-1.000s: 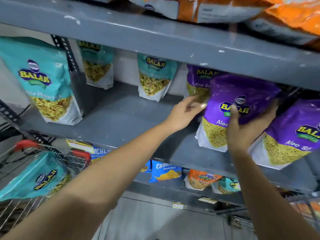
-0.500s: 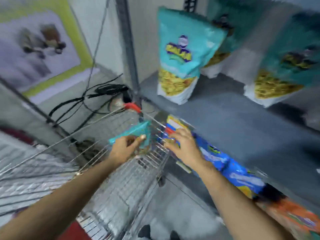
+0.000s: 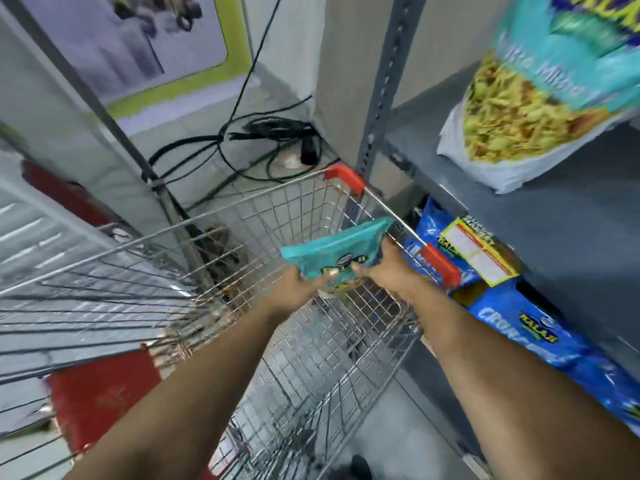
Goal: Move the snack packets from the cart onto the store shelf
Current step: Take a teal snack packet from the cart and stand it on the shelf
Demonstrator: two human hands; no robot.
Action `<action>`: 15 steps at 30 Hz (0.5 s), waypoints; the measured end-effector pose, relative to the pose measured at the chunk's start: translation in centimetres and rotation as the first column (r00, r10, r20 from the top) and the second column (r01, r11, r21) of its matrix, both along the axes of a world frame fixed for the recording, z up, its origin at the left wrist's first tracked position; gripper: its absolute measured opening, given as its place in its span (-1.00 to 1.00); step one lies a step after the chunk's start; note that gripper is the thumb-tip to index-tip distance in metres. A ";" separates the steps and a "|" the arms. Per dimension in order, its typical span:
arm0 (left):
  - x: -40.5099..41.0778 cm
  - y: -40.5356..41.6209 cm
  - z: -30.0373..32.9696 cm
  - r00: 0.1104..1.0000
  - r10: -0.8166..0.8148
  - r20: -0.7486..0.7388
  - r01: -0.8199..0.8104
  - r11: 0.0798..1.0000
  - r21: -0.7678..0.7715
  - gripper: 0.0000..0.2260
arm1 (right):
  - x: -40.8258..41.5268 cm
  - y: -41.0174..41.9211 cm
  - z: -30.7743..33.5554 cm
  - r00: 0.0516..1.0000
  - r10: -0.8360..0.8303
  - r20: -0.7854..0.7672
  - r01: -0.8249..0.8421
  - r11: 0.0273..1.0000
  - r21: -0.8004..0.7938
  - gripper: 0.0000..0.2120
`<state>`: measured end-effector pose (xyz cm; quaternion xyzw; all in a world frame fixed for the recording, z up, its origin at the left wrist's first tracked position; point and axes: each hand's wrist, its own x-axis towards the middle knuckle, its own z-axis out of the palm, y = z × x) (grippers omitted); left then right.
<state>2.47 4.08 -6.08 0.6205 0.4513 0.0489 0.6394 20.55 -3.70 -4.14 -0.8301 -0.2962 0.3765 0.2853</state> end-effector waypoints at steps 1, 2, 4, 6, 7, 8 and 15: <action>0.7 0.1 0.1 0.998 0.061 0.036 -0.062 0.998 0.028 -0.58 | 0.0 0.1 -0.2 0.998 -0.017 -0.054 0.019 1.000 0.022 -0.54; 1.2 0.2 0.6 0.995 0.087 0.051 -0.091 0.993 0.076 -0.66 | 0.1 0.2 -0.4 0.997 -0.025 -0.077 0.029 0.999 0.046 -0.60; 1.4 1.0 1.0 0.994 0.086 0.062 -0.094 0.987 0.134 -0.69 | 0.0 0.4 -0.4 0.998 -0.011 -0.064 0.016 0.996 0.084 -0.69; 0.8 2.1 2.6 1.000 0.011 -0.009 -0.010 0.981 0.194 -0.68 | -0.4 0.3 0.6 0.994 0.005 -0.105 0.009 0.991 0.134 -0.82; 0.5 2.7 3.5 0.998 -0.037 -0.055 0.049 0.968 0.245 -0.67 | -0.6 0.4 1.3 0.991 0.005 -0.130 0.018 0.985 0.173 -0.85; 0.3 3.2 4.7 0.992 -0.086 -0.097 0.112 0.944 0.310 -0.66 | -0.8 0.4 2.0 0.990 -0.004 -0.141 0.035 0.976 0.215 -0.84; 0.2 4.6 14.7 0.974 -0.206 -0.090 0.222 0.822 0.524 -0.72 | -2.1 -0.3 9.4 0.983 -0.085 -0.160 0.152 0.868 0.472 -0.82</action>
